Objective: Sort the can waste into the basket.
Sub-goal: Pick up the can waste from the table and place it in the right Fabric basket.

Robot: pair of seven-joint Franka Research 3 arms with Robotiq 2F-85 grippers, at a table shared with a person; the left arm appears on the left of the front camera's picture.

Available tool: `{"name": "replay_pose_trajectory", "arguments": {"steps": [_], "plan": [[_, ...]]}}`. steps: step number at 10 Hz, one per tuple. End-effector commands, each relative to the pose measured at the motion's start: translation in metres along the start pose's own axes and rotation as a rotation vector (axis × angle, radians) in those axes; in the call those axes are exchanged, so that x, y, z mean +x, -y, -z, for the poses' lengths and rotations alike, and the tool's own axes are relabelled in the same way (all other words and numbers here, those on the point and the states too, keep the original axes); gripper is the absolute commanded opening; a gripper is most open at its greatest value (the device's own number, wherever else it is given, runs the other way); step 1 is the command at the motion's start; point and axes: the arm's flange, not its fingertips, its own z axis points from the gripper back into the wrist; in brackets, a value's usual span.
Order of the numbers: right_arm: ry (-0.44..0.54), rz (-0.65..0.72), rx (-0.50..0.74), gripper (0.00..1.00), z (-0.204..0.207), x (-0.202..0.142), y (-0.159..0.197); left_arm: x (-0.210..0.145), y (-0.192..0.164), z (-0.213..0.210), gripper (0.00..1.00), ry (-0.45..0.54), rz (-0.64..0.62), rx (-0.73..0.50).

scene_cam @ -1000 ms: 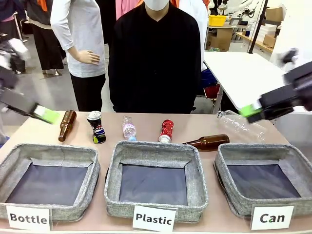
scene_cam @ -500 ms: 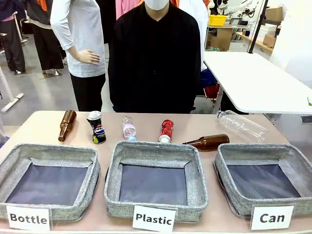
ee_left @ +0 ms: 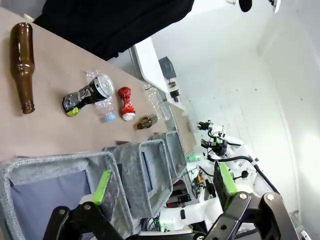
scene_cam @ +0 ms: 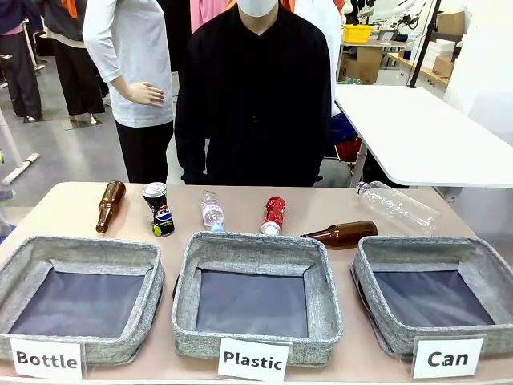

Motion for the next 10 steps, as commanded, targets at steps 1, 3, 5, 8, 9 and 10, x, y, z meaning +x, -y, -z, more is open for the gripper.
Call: {"name": "replay_pose_trajectory", "arguments": {"steps": [1,3,5,8,9,10], "plan": [[-0.053,-0.033,0.039,1.00,0.005,-0.004,-0.009,-0.003,-0.006,-0.008,1.00,-0.014,0.000,-0.001],[-0.053,-0.033,0.039,1.00,0.005,-0.004,-0.009,-0.003,-0.006,-0.008,1.00,-0.014,0.000,-0.001],[-0.044,-0.019,-0.092,1.00,0.019,-0.004,-0.023,-0.003,-0.006,-0.008,1.00,-0.014,0.000,-0.001],[-0.110,-0.117,-0.342,1.00,0.089,0.004,-0.088,-0.003,-0.006,-0.008,1.00,-0.014,0.000,-0.001],[-0.159,-0.165,-0.430,1.00,0.126,0.006,-0.113,-0.003,-0.006,-0.008,1.00,-0.014,0.000,-0.001],[-0.184,-0.211,-0.503,1.00,0.161,0.007,-0.132,-0.003,-0.006,-0.008,1.00,-0.014,0.000,-0.001]]}}
